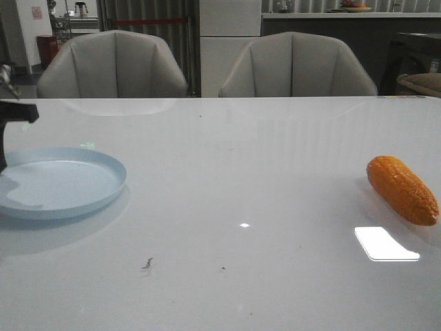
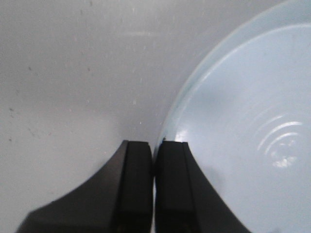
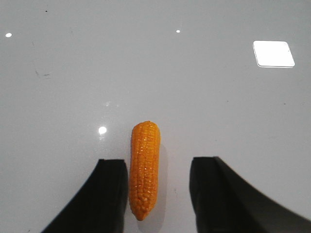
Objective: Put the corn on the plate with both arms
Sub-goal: 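Grasp the rim of the pale blue plate with the left gripper, then lift the plate and carry it toward the table center, lower it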
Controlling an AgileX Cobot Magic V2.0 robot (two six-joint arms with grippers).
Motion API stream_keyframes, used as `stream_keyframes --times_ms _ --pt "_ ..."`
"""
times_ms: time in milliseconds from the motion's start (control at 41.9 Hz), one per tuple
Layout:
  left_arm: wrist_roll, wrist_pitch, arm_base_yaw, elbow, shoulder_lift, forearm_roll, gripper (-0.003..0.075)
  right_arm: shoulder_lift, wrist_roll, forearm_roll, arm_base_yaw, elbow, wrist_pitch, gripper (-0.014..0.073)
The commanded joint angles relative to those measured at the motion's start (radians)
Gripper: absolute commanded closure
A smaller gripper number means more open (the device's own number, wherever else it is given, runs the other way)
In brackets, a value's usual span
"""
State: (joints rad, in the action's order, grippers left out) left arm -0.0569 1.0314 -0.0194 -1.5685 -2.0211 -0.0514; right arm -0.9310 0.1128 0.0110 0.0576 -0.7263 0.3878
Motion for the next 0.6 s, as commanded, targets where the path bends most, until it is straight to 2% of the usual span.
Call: stream_keyframes --times_ms 0,167,310,572 --pt "-0.008 0.069 0.001 -0.138 0.056 -0.024 0.0631 0.009 0.001 0.0 -0.001 -0.035 -0.069 0.0179" --pt "-0.008 0.159 0.001 -0.328 0.056 -0.157 0.0631 0.009 0.001 0.0 -0.001 -0.035 -0.069 0.0179" --pt "-0.008 0.166 -0.014 -0.434 0.056 -0.312 0.0631 0.009 0.001 0.0 -0.001 -0.035 -0.069 0.0179" --pt "-0.008 0.21 -0.145 -0.453 0.038 -0.35 0.0631 0.009 0.001 0.0 -0.001 -0.035 -0.069 0.0179"
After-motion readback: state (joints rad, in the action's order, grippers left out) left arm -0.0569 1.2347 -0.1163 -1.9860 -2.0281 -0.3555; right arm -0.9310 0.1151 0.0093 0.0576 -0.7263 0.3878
